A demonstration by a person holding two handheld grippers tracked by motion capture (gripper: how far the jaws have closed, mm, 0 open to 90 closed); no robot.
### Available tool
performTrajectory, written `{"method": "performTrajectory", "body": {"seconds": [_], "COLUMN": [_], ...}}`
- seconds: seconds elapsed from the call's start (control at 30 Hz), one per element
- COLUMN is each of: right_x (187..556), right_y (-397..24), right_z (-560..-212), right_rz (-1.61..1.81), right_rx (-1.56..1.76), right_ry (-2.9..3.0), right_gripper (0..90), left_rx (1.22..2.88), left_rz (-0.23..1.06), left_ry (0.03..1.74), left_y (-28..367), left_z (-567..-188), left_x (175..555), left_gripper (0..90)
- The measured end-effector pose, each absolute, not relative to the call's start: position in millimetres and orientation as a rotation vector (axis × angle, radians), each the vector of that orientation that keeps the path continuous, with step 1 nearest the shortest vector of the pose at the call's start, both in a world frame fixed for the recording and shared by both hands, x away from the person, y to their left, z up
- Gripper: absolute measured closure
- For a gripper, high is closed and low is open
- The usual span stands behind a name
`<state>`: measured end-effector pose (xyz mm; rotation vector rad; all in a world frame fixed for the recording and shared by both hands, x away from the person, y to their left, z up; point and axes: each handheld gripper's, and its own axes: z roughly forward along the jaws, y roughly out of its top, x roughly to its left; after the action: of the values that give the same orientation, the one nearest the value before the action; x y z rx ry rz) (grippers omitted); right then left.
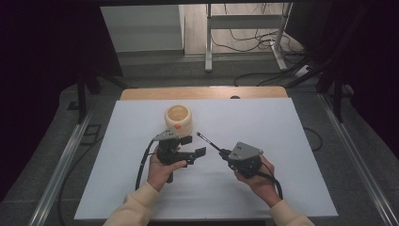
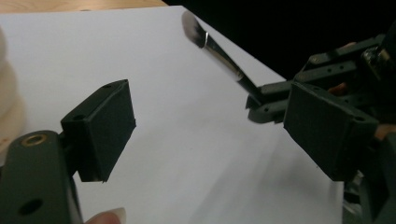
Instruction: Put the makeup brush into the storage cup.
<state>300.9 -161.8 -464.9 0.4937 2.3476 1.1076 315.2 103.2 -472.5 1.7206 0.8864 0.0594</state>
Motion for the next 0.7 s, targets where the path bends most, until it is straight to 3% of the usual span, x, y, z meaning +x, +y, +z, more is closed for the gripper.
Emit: {"method": "performTrajectory", "body": {"seconds": [0.53, 0.7], "right_x": [299.1, 298.9], "right_y": [-158.0, -157.5], "right_z": [-468.8, -469.1], "right_rz": [1.101, 1.101], "right_rx": [0.481, 0.481], "right_ry": [2.338, 2.337], "right_gripper": [83.5, 83.5], "left_rx": [1.641, 1.636], "left_rz": [-0.048, -0.053], "left_ry": [0.886, 0.877], "left_y": [91.6, 89.0], "left_z": [-481.4, -482.5], "left_x": [328.4, 329.1], "left_gripper": [25.7, 43.6]}}
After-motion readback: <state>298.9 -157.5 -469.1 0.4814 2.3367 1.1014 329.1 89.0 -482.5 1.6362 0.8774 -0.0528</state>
